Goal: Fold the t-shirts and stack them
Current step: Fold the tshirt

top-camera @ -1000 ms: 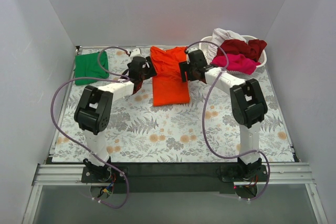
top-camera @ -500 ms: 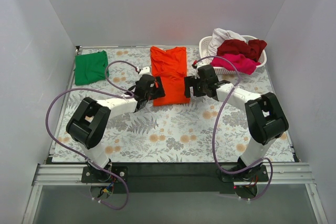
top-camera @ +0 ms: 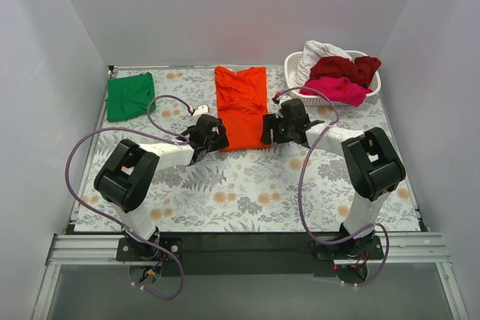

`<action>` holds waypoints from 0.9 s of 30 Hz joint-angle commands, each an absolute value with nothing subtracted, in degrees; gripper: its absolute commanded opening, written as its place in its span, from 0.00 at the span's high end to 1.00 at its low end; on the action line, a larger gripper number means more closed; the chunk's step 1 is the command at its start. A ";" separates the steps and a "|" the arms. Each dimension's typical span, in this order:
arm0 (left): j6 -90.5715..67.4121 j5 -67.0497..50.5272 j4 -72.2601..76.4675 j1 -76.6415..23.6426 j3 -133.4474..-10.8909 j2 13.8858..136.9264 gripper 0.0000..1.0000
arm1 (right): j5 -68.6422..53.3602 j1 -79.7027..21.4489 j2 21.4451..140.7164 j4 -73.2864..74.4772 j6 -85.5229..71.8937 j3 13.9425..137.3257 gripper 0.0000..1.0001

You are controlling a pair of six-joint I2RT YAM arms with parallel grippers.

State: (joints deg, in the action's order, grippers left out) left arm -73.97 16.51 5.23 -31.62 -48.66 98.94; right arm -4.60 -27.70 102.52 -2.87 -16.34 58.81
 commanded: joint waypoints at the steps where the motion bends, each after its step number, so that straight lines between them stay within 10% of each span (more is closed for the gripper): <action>1: -74.97 16.52 5.10 -31.55 -47.37 99.05 0.38 | -5.45 -27.51 103.88 -5.62 -17.75 57.48 0.41; 18: -77.61 11.43 5.45 -32.69 -44.04 100.02 0.59 | -7.91 -28.39 105.29 -7.38 -19.51 52.82 0.80; 27: -78.92 9.23 6.24 -34.01 -41.84 98.61 0.59 | -7.47 -29.18 105.12 -7.47 -19.86 52.21 0.85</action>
State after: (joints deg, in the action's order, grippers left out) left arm -77.93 12.84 12.14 -32.69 -44.36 98.61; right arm -7.27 -28.27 104.29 -10.87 -19.59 54.08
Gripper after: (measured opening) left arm 0.412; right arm 0.154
